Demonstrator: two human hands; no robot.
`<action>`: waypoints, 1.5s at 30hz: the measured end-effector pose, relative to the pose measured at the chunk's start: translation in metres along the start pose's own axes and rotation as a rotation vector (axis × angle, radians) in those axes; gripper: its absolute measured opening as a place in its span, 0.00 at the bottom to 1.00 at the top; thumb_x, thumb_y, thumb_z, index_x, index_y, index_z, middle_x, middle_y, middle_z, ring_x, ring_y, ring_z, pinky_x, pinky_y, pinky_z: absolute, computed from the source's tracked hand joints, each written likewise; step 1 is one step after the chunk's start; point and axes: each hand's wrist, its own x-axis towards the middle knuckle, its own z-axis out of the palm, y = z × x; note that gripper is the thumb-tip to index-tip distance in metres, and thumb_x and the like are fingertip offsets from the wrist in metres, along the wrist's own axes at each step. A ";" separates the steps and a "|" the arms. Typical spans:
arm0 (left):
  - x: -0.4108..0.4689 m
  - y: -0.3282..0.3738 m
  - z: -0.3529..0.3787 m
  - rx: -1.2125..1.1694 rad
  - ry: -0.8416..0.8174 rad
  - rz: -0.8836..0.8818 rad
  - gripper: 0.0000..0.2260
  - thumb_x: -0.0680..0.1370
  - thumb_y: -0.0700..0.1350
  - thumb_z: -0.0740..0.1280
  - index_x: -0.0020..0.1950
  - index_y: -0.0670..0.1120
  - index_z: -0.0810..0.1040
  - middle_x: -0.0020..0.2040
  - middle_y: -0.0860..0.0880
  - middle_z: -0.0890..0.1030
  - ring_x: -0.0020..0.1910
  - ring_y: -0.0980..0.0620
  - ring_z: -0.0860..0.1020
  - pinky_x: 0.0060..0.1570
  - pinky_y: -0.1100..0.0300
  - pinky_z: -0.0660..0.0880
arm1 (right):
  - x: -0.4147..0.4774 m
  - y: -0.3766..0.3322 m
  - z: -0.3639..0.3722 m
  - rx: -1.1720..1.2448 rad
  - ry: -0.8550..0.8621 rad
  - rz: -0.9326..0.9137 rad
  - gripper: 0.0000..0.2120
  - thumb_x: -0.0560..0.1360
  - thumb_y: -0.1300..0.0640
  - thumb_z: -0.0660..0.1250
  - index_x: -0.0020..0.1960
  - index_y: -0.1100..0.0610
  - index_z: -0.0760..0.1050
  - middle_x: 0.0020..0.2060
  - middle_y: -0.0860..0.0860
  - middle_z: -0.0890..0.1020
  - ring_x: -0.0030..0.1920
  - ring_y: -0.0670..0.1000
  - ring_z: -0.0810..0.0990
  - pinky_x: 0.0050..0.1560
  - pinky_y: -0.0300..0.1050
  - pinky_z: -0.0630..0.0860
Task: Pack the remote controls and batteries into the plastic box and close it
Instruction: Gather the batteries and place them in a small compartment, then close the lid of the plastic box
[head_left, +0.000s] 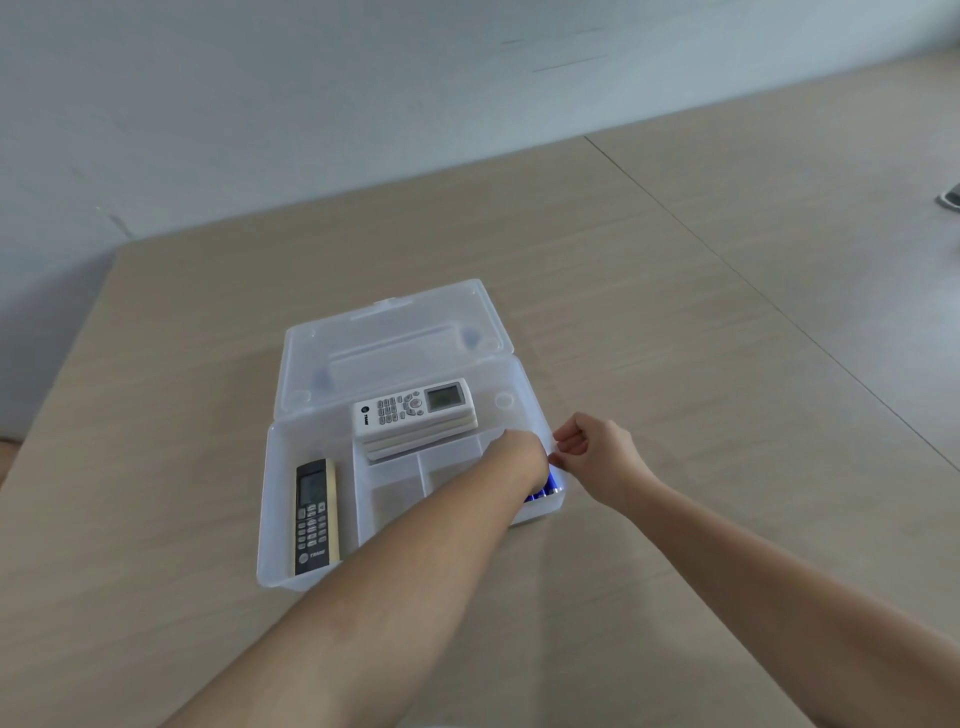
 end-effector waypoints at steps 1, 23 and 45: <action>0.003 0.000 0.000 0.031 -0.058 -0.007 0.08 0.79 0.37 0.60 0.56 0.44 0.75 0.33 0.49 0.64 0.37 0.49 0.70 0.41 0.60 0.68 | 0.000 0.000 0.000 -0.002 0.001 -0.002 0.07 0.69 0.63 0.73 0.44 0.58 0.76 0.40 0.53 0.79 0.36 0.45 0.74 0.35 0.28 0.69; -0.010 -0.006 -0.031 -0.261 -0.184 -0.086 0.15 0.81 0.38 0.60 0.65 0.34 0.74 0.64 0.39 0.79 0.60 0.43 0.81 0.58 0.53 0.79 | 0.001 0.001 0.000 -0.033 -0.027 0.013 0.07 0.70 0.62 0.71 0.46 0.57 0.74 0.39 0.51 0.78 0.40 0.49 0.75 0.34 0.34 0.70; 0.017 -0.262 -0.058 -1.040 0.487 -0.551 0.32 0.78 0.52 0.63 0.77 0.41 0.57 0.76 0.43 0.63 0.73 0.41 0.66 0.66 0.50 0.67 | 0.151 -0.087 0.052 -0.118 0.120 0.119 0.08 0.74 0.58 0.60 0.37 0.59 0.68 0.30 0.56 0.68 0.36 0.56 0.69 0.33 0.43 0.65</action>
